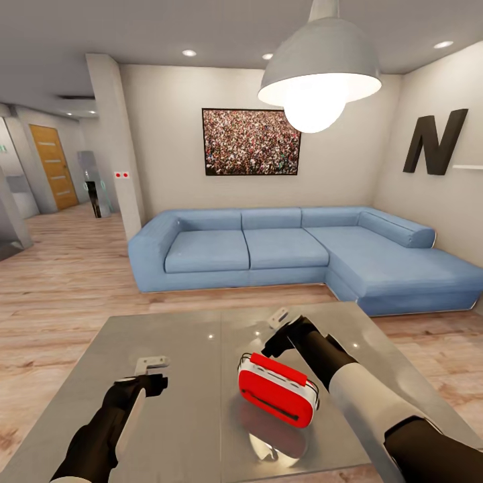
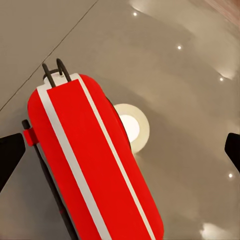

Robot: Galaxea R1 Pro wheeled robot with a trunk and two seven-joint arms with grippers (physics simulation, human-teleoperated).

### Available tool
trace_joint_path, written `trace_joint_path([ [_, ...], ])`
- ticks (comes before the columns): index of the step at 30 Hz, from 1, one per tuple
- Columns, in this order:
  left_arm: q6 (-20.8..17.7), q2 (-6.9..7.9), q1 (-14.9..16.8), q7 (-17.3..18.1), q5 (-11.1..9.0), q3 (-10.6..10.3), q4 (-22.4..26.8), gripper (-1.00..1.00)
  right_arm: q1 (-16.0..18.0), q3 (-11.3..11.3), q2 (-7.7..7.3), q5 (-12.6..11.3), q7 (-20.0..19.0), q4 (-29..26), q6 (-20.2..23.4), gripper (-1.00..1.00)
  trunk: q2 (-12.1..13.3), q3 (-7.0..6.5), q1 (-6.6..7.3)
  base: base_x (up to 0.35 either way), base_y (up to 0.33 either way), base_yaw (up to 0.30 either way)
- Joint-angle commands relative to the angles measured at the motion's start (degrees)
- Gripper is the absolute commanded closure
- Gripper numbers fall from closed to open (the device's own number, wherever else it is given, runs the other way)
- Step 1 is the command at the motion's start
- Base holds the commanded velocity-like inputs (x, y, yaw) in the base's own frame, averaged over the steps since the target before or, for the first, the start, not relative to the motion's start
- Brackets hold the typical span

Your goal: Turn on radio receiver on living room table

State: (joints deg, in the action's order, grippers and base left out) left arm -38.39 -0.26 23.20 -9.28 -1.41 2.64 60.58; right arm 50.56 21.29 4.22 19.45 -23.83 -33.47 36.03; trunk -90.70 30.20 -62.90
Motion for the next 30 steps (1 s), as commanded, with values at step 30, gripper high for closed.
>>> trace_joint_path([
  [30, 0.0, 0.0, 0.0, 0.0, 0.0, 0.0, 0.0, -1.0, 0.0, 3.4, 0.0, 0.9, -0.2, 3.0, 0.1, -1.0, -0.8, 0.36, -0.44, 0.0, 0.0, 0.0],
])
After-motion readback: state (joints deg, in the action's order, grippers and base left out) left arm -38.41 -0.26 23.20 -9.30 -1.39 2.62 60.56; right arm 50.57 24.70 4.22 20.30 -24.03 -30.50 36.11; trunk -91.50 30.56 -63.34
